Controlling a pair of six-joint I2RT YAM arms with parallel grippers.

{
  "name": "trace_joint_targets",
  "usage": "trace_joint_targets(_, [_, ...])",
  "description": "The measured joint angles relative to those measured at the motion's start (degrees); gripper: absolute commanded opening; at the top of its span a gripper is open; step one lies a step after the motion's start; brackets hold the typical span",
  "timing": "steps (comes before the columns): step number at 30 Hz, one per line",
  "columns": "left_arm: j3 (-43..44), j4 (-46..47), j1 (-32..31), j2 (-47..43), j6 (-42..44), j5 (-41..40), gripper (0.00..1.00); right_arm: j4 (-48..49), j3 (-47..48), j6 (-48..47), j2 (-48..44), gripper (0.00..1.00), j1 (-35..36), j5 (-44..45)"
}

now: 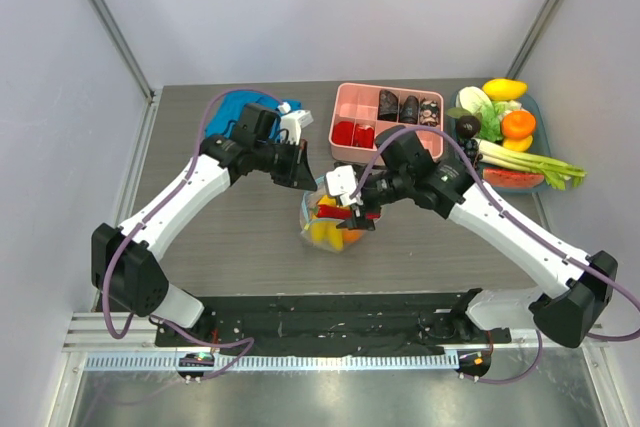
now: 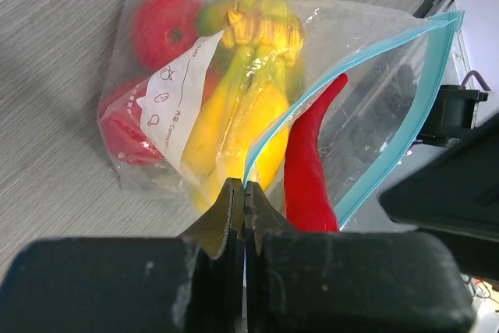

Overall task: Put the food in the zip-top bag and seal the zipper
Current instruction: Place the fake vegetable in the zipper food storage bag.

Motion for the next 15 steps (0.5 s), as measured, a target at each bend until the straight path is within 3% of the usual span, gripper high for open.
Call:
trace_joint_targets(8, [0.0,0.0,0.0,0.0,0.0,0.4,0.00,-5.3,1.2,2.1,-1.8,0.66,1.0,-2.7])
trace_joint_targets(13, [0.0,0.0,0.0,0.0,0.0,0.8,0.00,-7.8,0.6,2.4,-1.1,0.63,3.8,-1.9])
trace_joint_targets(15, [0.0,0.0,0.0,0.0,0.1,0.8,0.00,-7.4,-0.4,2.7,-0.6,0.57,4.3,-0.3])
